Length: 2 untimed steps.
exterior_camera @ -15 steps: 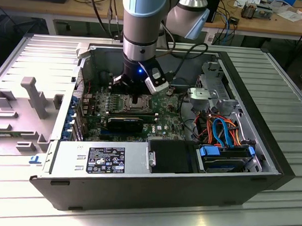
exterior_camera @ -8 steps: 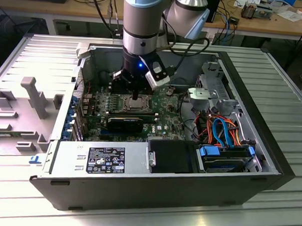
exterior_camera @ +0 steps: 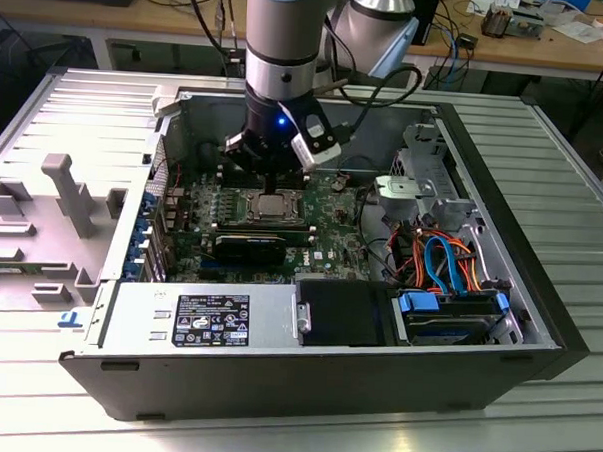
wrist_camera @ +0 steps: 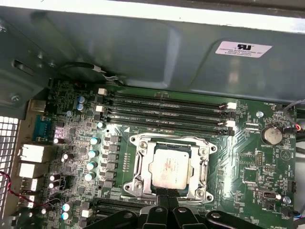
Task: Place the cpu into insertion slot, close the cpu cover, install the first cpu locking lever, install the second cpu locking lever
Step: 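Install the second cpu locking lever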
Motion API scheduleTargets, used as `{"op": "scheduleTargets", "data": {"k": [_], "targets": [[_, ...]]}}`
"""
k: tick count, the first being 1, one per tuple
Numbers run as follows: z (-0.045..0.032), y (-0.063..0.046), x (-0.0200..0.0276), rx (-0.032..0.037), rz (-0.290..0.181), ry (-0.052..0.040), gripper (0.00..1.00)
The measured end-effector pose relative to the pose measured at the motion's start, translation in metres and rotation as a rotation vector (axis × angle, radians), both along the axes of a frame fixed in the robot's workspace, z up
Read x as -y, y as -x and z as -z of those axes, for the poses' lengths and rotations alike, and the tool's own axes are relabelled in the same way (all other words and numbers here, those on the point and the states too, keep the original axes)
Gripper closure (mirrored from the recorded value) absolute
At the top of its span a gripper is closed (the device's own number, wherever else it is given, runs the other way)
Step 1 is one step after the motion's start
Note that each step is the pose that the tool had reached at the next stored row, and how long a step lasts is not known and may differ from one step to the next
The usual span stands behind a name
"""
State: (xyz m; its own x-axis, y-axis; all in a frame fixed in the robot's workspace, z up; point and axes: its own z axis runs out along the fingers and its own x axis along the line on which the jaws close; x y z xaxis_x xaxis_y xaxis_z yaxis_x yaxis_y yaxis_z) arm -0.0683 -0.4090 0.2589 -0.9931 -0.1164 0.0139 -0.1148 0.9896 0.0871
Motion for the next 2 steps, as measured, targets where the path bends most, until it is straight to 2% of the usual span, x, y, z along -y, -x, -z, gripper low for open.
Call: {"op": "scheduleTargets", "data": {"k": [2], "targets": [[-0.0001,0.0000,0.0000,0.0000,0.000,0.0000,0.89]]}}
